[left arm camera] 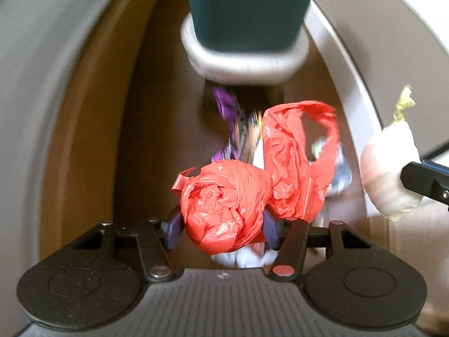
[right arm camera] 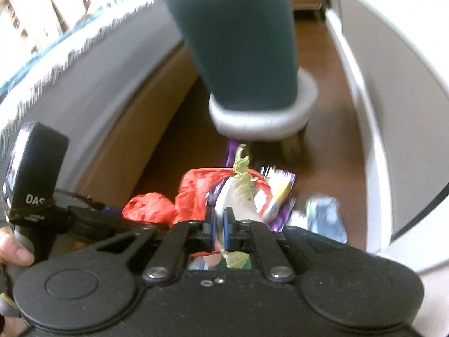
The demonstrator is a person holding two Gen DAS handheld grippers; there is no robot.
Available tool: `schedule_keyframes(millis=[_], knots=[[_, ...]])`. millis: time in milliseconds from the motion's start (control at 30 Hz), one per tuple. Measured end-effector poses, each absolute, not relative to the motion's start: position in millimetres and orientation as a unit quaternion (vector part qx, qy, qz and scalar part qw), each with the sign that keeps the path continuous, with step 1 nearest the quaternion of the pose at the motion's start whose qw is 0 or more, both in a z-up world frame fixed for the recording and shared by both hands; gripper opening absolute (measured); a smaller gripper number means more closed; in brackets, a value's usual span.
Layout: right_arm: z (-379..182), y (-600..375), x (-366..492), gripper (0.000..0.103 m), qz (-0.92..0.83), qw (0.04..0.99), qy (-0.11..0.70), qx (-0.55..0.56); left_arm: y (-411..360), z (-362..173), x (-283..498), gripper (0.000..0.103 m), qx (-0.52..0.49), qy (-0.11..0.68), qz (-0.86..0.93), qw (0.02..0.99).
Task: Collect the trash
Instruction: 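Lift both held items and carry them over the wastebasket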
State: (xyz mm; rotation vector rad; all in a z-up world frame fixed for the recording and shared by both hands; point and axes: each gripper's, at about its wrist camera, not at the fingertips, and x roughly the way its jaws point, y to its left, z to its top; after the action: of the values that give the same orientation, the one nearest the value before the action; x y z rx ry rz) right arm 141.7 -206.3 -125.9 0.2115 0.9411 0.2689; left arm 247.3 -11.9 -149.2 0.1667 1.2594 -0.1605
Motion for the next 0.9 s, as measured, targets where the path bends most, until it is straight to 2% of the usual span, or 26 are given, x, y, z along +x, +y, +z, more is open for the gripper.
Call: schedule_keyframes(millis=[500,700,900], knots=[[-10.5,-227.5,188.1,0.005,0.121,0.941,0.292,0.122,-29.1,8.0,311.5,0.056,0.052,0.445,-0.071,0.891],[42.9,-229.5,230.7,0.005,0.131,0.958,0.229,0.11,-36.1,64.2,347.2,0.056,0.069,0.388,-0.057,0.917],[60.1,-220.2,269.4,0.005,0.124,0.966,0.213,0.079,-40.6,77.9,394.4,0.057,0.087,0.364,-0.044,0.926]])
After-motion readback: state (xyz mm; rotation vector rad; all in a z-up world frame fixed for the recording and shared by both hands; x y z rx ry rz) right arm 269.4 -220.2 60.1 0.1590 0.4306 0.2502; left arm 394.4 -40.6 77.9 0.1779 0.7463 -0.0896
